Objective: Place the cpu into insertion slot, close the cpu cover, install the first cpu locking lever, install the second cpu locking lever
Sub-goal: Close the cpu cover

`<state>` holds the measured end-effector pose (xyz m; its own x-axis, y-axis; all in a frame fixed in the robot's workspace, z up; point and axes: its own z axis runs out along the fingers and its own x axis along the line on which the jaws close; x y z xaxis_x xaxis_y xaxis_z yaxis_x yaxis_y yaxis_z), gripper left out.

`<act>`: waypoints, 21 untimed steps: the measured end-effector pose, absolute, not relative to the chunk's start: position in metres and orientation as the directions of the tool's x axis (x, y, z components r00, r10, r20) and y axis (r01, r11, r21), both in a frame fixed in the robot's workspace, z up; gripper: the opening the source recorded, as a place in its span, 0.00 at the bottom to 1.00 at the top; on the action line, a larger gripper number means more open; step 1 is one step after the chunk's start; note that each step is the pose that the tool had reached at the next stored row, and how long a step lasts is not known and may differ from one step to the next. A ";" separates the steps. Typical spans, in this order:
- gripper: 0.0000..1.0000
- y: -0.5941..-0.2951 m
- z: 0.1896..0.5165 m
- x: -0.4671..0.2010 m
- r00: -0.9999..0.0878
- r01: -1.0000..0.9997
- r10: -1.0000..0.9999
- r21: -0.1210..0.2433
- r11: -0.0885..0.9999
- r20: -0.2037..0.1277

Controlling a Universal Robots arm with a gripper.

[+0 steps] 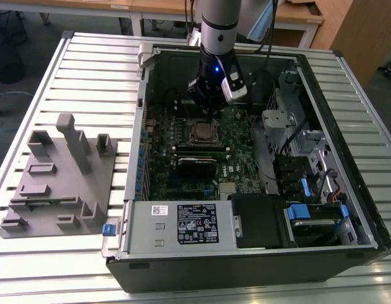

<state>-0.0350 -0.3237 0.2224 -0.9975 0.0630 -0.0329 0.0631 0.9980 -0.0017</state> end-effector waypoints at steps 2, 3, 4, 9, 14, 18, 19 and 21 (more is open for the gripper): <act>0.10 -0.324 0.222 -0.037 -0.997 0.063 0.063 -0.002 0.998 -0.033; 0.10 -0.324 0.222 -0.037 -0.997 0.063 0.063 -0.002 0.998 -0.033; 0.10 -0.324 0.222 -0.037 -0.997 0.063 0.063 -0.002 0.998 -0.033; 0.10 -0.324 0.222 -0.037 -0.997 0.063 0.063 -0.002 0.998 -0.033; 0.10 -0.326 0.221 -0.038 -0.997 0.063 0.063 -0.002 0.998 -0.033; 0.10 -0.327 0.220 -0.038 -0.997 0.063 0.063 -0.002 0.998 -0.033; 0.10 -0.327 0.220 -0.038 -0.997 0.063 0.063 -0.002 0.998 -0.033; 0.10 -0.327 0.220 -0.038 -0.997 0.063 0.063 -0.002 0.998 -0.033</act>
<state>-0.0380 -0.3270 0.2199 -0.9975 0.0630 -0.0329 0.0631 0.9980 -0.0017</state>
